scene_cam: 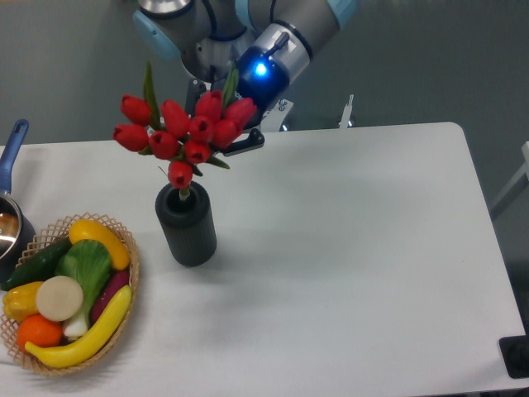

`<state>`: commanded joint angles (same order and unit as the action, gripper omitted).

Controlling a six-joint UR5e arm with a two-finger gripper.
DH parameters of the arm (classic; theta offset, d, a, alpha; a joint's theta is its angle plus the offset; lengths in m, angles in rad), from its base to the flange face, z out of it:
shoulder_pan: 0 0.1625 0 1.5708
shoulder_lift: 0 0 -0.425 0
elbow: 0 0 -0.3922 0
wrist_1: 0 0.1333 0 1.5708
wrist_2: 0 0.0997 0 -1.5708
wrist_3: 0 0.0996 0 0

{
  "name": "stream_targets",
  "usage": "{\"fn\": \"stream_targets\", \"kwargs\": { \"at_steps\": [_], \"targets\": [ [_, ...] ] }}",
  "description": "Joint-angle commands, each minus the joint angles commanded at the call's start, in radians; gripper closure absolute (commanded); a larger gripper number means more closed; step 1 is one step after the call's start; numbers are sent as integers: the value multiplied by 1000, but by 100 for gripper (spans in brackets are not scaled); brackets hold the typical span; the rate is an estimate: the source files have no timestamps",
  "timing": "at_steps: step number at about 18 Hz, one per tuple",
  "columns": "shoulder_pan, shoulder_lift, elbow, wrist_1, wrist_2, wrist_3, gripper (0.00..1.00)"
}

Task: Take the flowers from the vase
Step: 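Lift the tulips up out of the black vase, then carry the held tulips away from the vase and hold them up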

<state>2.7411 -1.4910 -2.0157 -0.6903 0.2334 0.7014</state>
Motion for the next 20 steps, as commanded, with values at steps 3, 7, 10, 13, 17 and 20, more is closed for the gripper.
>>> {"fn": "stream_targets", "kwargs": {
  "at_steps": [3, 7, 10, 13, 17, 20],
  "targets": [
    [40, 0, 20, 0, -35, -33, 100],
    [106, -9, 74, 0, -34, -37, 100],
    [150, -20, 97, 2, -20, -16, 100],
    [186, -38, 104, 2, 62, 55, 100],
    [238, -46, 106, 2, 197, 164, 100],
    [285, -49, 106, -2, 268, 194, 100]
  ]
}}
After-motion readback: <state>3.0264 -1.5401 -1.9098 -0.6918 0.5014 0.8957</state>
